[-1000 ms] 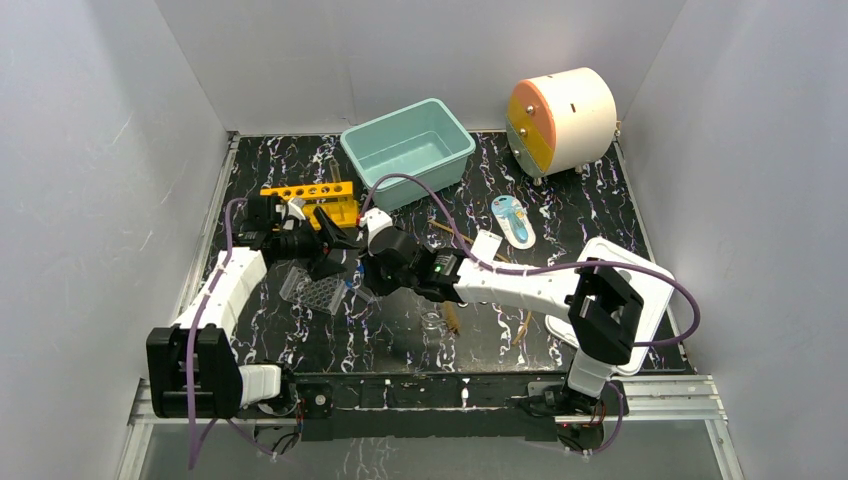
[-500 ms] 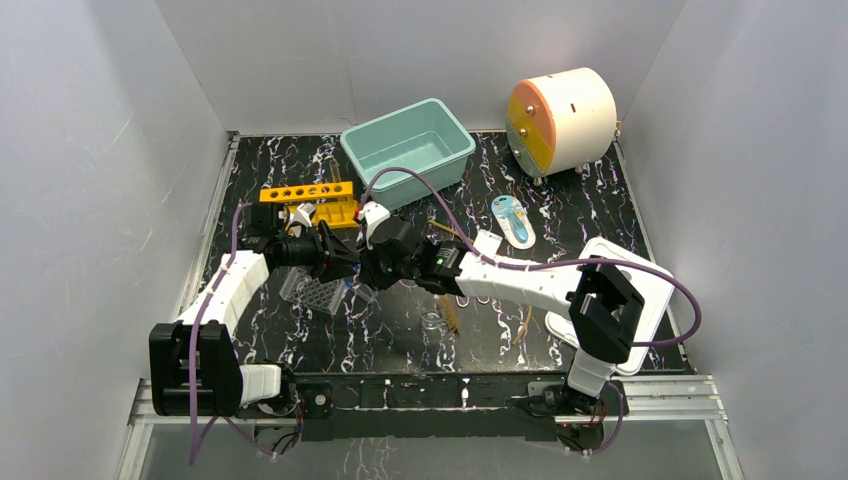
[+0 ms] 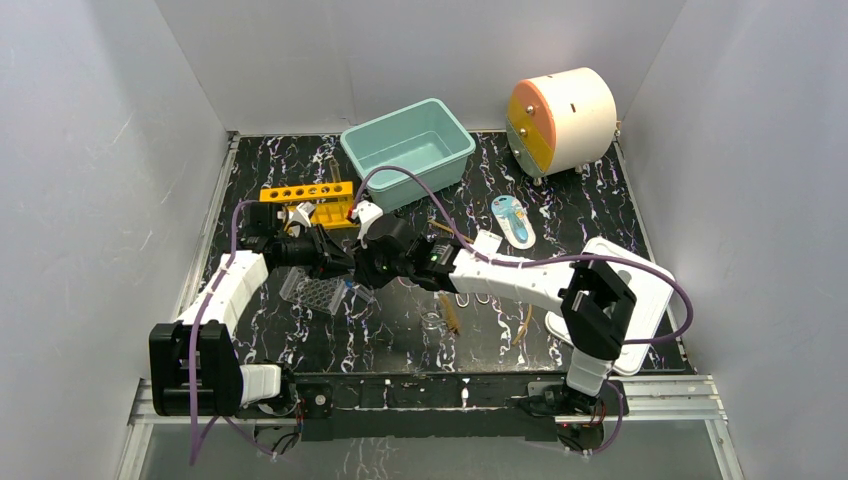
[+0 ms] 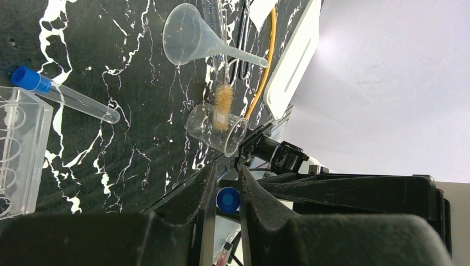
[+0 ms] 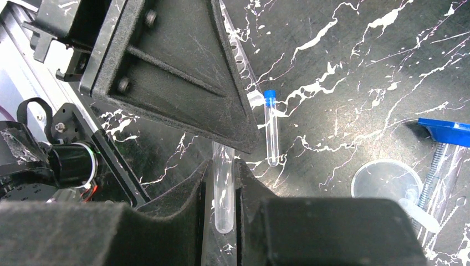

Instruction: Organize the chemistry lab equipment

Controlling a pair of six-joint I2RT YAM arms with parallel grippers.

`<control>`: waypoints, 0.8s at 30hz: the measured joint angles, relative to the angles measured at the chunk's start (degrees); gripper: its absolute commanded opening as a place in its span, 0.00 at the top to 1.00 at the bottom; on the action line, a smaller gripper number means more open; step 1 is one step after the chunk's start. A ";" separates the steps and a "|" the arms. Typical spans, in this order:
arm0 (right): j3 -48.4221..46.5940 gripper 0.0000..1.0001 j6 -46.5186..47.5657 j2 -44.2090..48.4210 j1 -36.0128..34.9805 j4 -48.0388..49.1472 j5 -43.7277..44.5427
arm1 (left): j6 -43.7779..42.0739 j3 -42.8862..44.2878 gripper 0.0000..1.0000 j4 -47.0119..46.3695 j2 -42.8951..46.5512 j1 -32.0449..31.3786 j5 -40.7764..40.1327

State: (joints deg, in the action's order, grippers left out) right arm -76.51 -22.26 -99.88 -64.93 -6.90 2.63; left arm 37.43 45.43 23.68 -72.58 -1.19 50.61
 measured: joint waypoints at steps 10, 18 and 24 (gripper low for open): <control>-1.81 0.51 -0.74 -1.97 0.04 -1.57 0.00 | -0.57 -0.22 1.00 0.35 0.04 0.00 -0.96; -1.81 0.51 -0.13 -2.12 0.09 -2.16 -1.33 | -0.57 -0.22 1.00 0.61 0.04 -0.02 -1.75; -1.81 0.56 0.24 -2.40 0.09 -3.08 -3.52 | -0.42 -0.13 0.99 1.11 -0.04 -0.02 -1.73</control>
State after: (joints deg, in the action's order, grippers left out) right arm -78.32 -22.02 -102.28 -64.84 -9.98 -0.89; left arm 37.01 45.30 24.80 -72.62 -1.21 48.88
